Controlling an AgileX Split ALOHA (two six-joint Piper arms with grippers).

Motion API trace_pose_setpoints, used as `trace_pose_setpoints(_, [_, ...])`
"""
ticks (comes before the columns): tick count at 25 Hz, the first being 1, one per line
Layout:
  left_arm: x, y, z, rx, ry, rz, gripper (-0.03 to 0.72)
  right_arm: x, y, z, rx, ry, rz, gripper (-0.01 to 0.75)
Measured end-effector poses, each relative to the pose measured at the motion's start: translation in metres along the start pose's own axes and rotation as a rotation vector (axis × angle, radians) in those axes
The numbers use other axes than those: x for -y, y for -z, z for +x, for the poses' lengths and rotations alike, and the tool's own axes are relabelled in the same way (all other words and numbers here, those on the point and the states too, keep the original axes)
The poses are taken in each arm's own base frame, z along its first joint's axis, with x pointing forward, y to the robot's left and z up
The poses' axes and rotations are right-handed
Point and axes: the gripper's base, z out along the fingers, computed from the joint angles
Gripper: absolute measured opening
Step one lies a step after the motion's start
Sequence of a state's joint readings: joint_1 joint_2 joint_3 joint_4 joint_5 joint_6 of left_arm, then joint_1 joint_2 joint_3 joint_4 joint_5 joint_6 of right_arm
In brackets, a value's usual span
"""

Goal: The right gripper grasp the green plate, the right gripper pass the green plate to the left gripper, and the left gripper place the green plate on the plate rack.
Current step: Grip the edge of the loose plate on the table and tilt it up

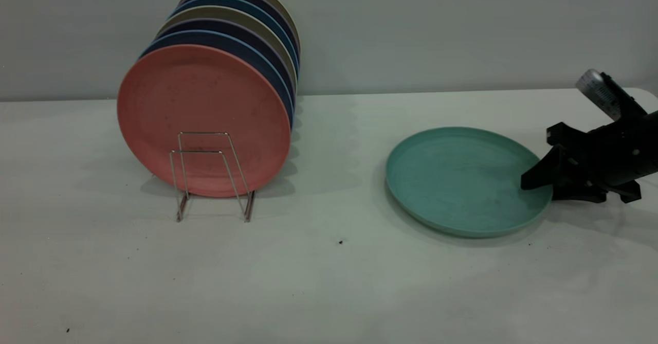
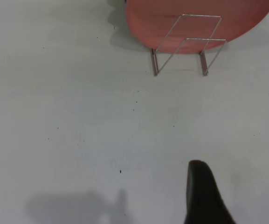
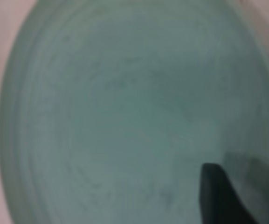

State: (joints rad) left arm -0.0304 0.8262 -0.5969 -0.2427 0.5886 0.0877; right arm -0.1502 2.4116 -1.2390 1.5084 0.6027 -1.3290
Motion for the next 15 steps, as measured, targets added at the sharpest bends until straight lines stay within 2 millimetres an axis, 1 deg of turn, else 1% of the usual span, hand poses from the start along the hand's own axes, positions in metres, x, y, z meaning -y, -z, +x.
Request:
trace_pose_setpoints(3, [0.000, 0.000, 0.000, -0.001, 0.002, 0.002, 0.423, 0.000, -0.002, 0.000, 0.006, 0.001, 0.035, 0.092])
trace_pose_setpoints(4, [0.001, 0.000, 0.000, -0.001, 0.009, 0.006, 0.423, 0.000, -0.002, -0.001, 0.009, -0.003, 0.043, 0.050])
trace_pose_setpoints(5, [0.001, 0.000, 0.000, -0.001, 0.023, 0.015, 0.423, 0.001, -0.002, -0.001, 0.011, -0.005, 0.050, 0.031])
trace_pose_setpoints(8, [0.004, -0.003, -0.001, -0.008, 0.032, 0.050, 0.423, 0.001, -0.001, -0.002, 0.010, 0.009, 0.059, 0.011])
trace_pose_setpoints(10, [0.007, -0.009, -0.001, -0.023, 0.043, 0.087, 0.423, 0.000, 0.004, -0.004, 0.000, 0.064, 0.079, 0.011])
trace_pose_setpoints(12, [0.010, -0.017, -0.002, -0.046, 0.048, 0.124, 0.423, -0.004, 0.012, -0.008, -0.009, 0.140, 0.105, 0.011])
trace_pose_setpoints(15, [0.012, -0.035, -0.002, -0.090, 0.053, 0.177, 0.423, -0.016, 0.030, -0.019, 0.000, 0.249, 0.123, 0.011])
